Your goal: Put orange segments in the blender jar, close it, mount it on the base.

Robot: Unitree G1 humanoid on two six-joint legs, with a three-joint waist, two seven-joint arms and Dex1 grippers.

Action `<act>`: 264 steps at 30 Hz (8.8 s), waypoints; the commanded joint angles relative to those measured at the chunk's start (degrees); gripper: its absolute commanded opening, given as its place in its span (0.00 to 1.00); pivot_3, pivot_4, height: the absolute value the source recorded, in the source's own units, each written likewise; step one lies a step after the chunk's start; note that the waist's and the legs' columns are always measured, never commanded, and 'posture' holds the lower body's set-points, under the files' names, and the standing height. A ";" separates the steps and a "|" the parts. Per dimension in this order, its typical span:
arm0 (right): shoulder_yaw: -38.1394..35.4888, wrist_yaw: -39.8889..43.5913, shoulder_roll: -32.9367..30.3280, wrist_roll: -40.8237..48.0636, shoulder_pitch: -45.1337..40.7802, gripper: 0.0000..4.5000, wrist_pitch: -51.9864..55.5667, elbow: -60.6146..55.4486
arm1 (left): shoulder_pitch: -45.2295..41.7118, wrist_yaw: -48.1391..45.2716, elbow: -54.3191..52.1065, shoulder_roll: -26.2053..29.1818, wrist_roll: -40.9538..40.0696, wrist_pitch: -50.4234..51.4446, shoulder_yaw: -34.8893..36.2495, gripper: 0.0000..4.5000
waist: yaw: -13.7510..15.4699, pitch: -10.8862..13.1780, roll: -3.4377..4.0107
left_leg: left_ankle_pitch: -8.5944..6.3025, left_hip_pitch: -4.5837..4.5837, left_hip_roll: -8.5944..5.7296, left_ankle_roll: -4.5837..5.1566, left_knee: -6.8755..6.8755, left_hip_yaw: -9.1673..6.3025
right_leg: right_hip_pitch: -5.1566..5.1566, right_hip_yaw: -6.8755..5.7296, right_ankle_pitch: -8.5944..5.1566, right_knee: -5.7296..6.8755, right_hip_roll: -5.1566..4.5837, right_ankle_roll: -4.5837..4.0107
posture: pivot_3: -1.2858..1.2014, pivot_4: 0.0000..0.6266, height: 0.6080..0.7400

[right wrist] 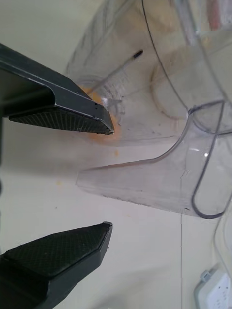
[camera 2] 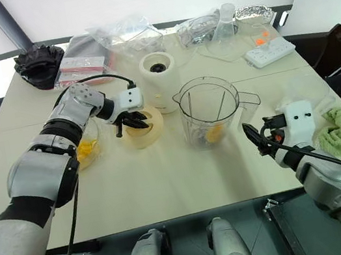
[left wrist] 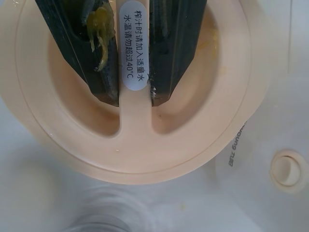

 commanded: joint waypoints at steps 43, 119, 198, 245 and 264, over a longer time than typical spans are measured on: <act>11.28 0.25 20.97 -23.27 -18.44 0.21 -3.95 9.63 | -20.10 -13.42 -4.66 4.48 -10.78 0.49 8.25 0.07 | -0.35 0.04 0.02 | 0.00 -0.16 0.18 0.00 0.57 -0.07 | -0.31 0.06 0.00 0.86 0.28 0.09 | 0.52 0.24 1.00; 17.63 11.87 21.06 -30.92 -16.85 0.21 -6.07 4.44 | -8.98 -17.23 -31.99 7.68 -55.45 10.57 -57.98 0.07 | -0.52 -0.08 0.11 | -0.06 0.30 0.38 0.10 0.70 -0.07 | -0.01 0.29 -0.21 0.93 0.53 -0.35 | 0.52 0.24 1.00; 19.25 13.23 20.33 -37.17 -20.26 0.21 -10.09 7.25 | 11.74 15.96 -47.82 0.51 -18.86 67.43 -18.67 0.07 | -0.20 -2.16 0.90 | -0.40 1.37 -0.66 0.50 -0.27 -0.27 | 1.46 0.26 -0.37 -0.98 -1.31 -0.56 | 0.52 0.24 1.00; 11.60 13.84 20.37 -31.04 -24.70 0.21 -3.81 2.92 | 28.11 22.08 -79.49 11.42 -51.50 55.90 24.12 0.61 | -0.29 -0.38 0.61 | -0.21 -0.62 -0.66 0.42 -0.18 0.03 | -0.49 0.02 -0.24 -0.03 -0.83 0.81 | 0.52 0.24 1.00; -0.20 11.80 9.91 -24.20 -67.46 0.21 6.71 30.71 | 51.41 35.95 -96.38 5.20 -48.77 47.64 21.23 0.61 | -0.58 -0.35 0.64 | -0.06 -0.54 -0.69 0.39 -0.02 0.08 | -0.36 -0.02 -0.09 0.00 -0.90 0.63 | 0.52 0.24 1.00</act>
